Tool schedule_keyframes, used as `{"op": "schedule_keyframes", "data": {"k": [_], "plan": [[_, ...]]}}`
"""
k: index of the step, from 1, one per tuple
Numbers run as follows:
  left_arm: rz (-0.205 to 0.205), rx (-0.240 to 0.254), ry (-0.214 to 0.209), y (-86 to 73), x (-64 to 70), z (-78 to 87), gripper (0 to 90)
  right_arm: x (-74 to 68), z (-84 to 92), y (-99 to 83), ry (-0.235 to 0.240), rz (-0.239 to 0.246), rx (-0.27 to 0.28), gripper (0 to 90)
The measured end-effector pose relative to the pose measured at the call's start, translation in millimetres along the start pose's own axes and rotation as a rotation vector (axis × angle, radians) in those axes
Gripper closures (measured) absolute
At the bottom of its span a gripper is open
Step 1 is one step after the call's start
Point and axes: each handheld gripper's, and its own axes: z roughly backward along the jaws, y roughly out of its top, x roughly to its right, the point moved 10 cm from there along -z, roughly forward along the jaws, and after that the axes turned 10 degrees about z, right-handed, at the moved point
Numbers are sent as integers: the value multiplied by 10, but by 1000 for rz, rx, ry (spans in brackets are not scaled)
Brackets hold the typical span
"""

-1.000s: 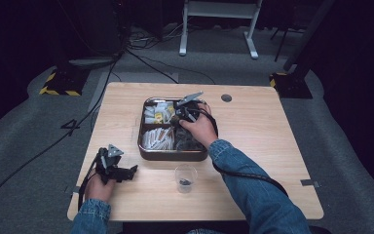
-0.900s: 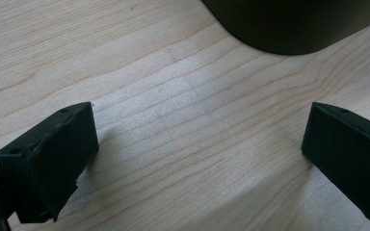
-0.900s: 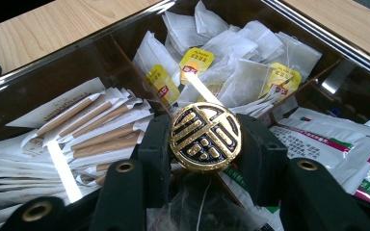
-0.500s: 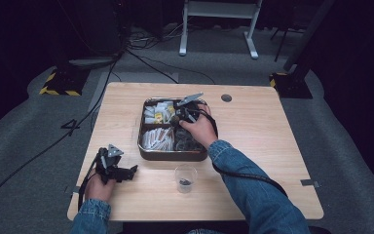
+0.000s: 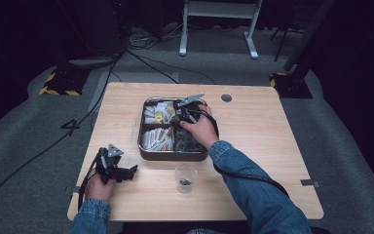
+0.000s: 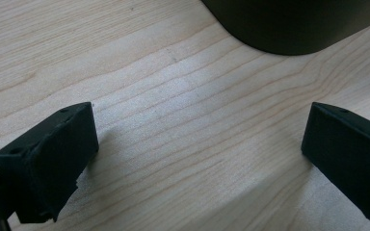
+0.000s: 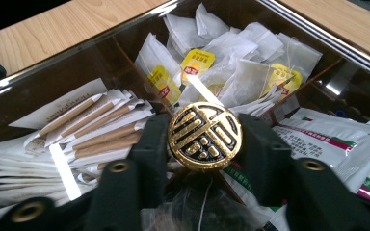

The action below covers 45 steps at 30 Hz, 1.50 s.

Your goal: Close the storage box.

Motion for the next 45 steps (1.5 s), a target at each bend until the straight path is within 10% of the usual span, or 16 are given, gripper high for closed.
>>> {"op": "schedule_keyframes", "data": {"k": [30, 45], "plan": [[-4, -1, 2, 2, -5, -1, 0, -42, 975, 147, -16, 32, 161, 428], [-4, -1, 2, 2, -4, -1, 0, 14, 1520, -205, -49, 32, 164, 420]]}}
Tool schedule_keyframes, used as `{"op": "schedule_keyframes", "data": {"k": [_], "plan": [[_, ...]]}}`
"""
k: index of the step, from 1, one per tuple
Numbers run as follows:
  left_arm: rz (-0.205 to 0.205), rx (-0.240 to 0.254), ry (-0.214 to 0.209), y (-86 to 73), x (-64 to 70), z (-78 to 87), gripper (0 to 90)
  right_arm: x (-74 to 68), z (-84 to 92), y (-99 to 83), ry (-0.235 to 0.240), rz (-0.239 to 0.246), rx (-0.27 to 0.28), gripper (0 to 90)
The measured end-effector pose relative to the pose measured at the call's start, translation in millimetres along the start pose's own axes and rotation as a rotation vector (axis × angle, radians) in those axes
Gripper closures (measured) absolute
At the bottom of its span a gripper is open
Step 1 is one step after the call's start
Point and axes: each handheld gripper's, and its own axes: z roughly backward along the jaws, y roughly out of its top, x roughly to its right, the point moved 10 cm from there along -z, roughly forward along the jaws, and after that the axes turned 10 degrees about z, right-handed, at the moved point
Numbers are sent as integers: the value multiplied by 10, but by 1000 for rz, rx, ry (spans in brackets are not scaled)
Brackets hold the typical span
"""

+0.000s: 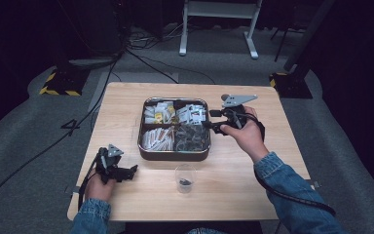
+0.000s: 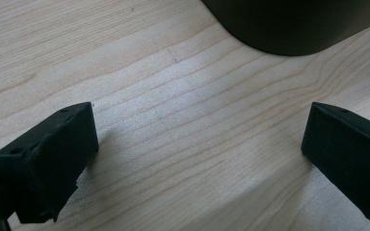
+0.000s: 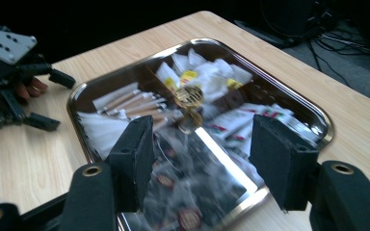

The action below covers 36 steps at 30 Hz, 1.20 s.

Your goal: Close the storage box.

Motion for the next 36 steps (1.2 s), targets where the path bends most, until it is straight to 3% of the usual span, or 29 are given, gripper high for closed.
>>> {"op": "schedule_keyframes", "data": {"k": [11, 21, 24, 29, 36], "plan": [[1, 0, 1, -1, 0, 1, 0, 137, 397, -277, -42, -22, -7, 386], [2, 0, 1, -2, 1, 1, 0, 149, 707, -716, -56, -60, -46, 354], [1, 0, 1, -2, 1, 2, 0, 150, 763, -874, -64, -88, -37, 354], [-1, -1, 3, -6, -1, 6, 0, 215, 828, -1149, -95, -110, -69, 355], [-2, -2, 4, -7, -2, 8, 0, 292, 866, -1288, -121, -131, -58, 348]]}}
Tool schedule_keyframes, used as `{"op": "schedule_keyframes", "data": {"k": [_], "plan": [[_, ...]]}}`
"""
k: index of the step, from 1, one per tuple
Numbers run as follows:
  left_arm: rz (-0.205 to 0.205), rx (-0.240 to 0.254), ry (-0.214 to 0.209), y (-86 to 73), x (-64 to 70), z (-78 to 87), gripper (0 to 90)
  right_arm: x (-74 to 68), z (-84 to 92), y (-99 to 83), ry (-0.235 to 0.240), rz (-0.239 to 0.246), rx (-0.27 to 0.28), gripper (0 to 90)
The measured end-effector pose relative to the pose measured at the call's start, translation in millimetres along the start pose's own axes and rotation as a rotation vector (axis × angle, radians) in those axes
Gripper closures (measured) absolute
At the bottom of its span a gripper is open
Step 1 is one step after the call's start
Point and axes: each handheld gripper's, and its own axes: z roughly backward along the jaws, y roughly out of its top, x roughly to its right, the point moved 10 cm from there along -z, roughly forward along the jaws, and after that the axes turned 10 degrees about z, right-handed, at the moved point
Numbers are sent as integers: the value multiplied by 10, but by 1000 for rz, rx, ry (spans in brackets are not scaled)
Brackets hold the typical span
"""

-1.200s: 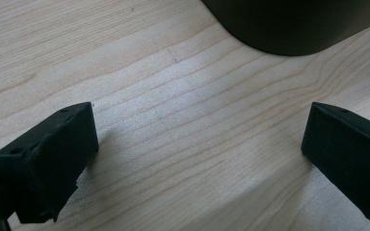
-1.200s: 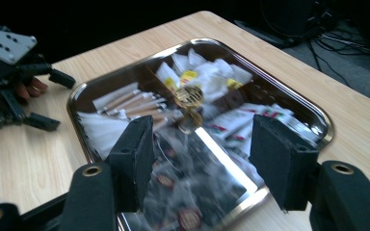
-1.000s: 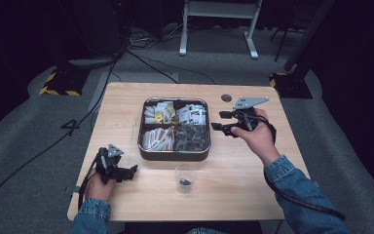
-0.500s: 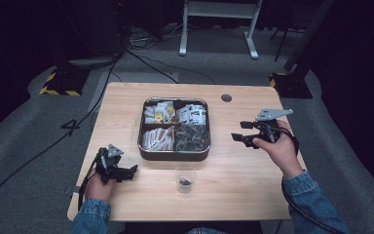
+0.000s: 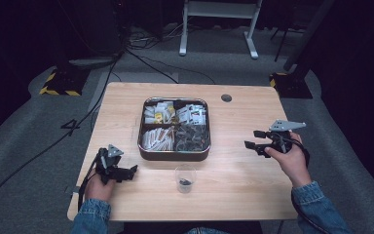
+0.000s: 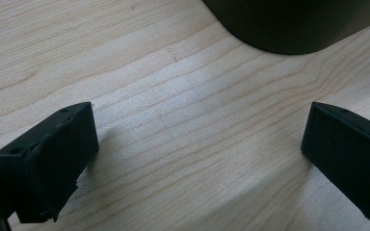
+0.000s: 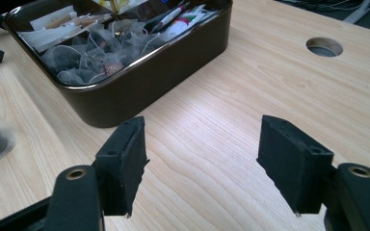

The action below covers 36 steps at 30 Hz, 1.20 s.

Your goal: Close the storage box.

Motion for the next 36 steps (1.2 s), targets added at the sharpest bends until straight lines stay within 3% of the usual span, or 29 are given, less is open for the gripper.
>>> {"op": "schedule_keyframes", "data": {"k": [3, 9, 10, 18, 24, 31, 36], "plan": [[0, 0, 0, 0, 0, 0, 0, 12, -19, -51, -2, 0, -1, 343], [1, 0, 0, 0, 0, 0, 0, 21, -100, -293, -2, -1, -27, 333], [0, 0, 0, 0, 0, 0, 0, 19, -150, -408, -3, -2, -49, 331], [0, 0, 0, 0, 0, 0, 0, 57, -214, -636, -21, -29, -83, 324], [0, 0, 0, 0, -1, 0, 0, 38, -258, -728, -20, -35, -95, 314], [0, 0, 0, 0, 0, 0, 0, -28, -305, -810, -13, -8, -126, 273], [0, 0, 0, 1, 0, 0, 0, -97, -355, -848, 4, 22, -142, 193]]}}
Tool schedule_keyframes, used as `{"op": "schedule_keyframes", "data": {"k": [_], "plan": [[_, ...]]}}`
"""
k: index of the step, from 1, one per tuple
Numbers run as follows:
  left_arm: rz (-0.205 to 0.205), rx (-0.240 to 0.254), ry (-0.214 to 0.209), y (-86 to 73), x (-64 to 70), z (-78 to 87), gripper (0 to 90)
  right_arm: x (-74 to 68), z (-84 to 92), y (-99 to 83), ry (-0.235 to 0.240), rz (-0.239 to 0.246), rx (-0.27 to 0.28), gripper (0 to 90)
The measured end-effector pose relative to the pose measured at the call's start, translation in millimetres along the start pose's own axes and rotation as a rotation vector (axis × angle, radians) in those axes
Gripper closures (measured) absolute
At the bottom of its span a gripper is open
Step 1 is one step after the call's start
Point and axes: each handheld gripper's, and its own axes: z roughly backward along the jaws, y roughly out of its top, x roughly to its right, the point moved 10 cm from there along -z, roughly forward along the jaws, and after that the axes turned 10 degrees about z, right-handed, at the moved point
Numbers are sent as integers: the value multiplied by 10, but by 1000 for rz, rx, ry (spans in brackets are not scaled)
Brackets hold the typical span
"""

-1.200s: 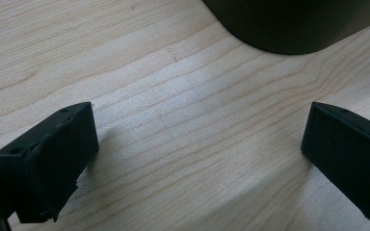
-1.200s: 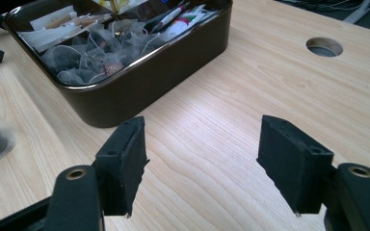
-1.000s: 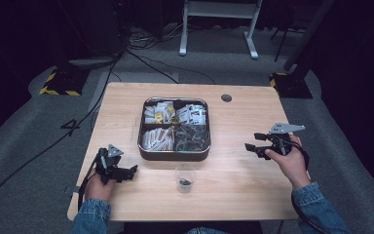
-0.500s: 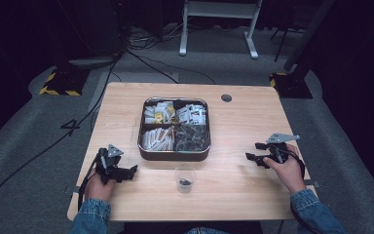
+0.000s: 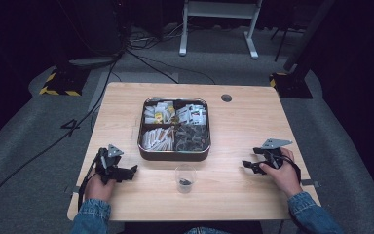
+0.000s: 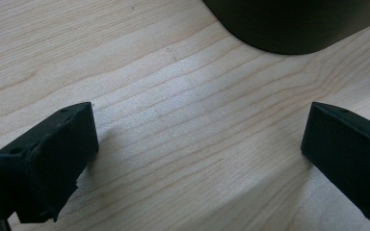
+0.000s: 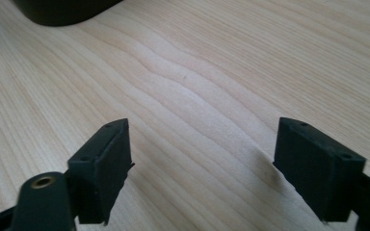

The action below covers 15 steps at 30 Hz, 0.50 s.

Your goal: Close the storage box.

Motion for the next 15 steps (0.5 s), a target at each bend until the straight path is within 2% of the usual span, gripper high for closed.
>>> {"op": "schedule_keyframes", "data": {"k": [4, 6, 8, 15], "plan": [[0, 0, 0, 0, 0, 0, 0, -35, -47, -26, -6, 7, -21, 154], [0, 0, 0, 0, 0, 0, 0, -36, -74, -24, -33, 21, -13, 129], [0, 0, 0, 0, 0, 0, 0, -40, -87, -18, -38, 18, -10, 115], [0, 0, 0, 0, 1, 0, 0, -65, -101, -11, -33, 25, -15, 93]]}}
